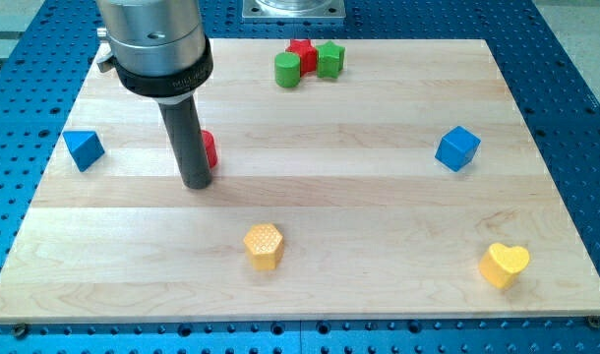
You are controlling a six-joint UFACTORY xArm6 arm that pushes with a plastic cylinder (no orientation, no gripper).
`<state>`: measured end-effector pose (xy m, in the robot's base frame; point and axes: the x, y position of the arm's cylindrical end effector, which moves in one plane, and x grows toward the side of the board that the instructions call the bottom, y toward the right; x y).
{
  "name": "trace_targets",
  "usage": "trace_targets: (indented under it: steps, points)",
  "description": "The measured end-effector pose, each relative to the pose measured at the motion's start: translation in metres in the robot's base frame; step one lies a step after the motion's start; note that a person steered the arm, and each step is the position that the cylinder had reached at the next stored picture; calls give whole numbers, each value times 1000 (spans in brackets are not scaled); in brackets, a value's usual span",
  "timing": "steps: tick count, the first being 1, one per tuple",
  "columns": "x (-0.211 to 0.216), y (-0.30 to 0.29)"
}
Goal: Move red circle on left to green circle
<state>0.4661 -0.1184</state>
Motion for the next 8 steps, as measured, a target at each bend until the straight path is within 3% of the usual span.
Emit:
trace_targets:
  steps: [1, 3, 5, 6, 8]
  points:
    - [-18, 4]
    - [-103, 44]
    - [-53, 23]
    - [-69, -15]
    - [-149, 8]
